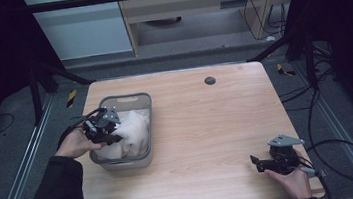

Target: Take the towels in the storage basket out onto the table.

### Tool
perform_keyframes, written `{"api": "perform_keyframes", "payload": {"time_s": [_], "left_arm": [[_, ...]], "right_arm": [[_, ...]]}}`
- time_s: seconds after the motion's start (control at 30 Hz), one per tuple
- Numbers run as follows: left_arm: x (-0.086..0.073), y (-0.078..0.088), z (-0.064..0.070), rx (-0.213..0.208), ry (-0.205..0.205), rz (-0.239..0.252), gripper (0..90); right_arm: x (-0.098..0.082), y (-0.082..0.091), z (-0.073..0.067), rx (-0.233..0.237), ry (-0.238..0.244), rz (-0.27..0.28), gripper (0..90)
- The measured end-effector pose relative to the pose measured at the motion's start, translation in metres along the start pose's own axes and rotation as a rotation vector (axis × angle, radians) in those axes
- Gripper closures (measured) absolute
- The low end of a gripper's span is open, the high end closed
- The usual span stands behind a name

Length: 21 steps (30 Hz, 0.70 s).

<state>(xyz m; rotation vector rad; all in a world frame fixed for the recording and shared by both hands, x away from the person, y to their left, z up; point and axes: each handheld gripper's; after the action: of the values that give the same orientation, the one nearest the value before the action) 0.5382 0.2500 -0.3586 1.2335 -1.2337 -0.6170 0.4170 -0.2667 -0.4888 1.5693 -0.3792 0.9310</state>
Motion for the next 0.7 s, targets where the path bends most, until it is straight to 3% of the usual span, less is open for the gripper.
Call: {"api": "perform_keyframes", "payload": {"time_s": [0.3,0.7], "left_arm": [[0.005,0.023,-0.004,0.004,0.002,-0.013,70.8],[0.004,0.056,-0.007,0.025,0.031,0.052,70.8]], "right_arm": [[0.000,0.000,0.000,0.001,0.001,0.001,13.5],[0.000,0.000,0.000,0.002,-0.001,0.003,13.6]]}}
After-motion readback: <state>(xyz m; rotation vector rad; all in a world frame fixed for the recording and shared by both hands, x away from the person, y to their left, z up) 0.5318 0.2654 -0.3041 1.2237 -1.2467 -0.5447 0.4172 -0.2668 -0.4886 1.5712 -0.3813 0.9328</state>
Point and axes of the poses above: each handheld gripper's, and its own axes: y roughly backward along the jaws, x roughly out of its top, z roughly to its right, and after that the axes turned 4 degrees about -x, right-handed
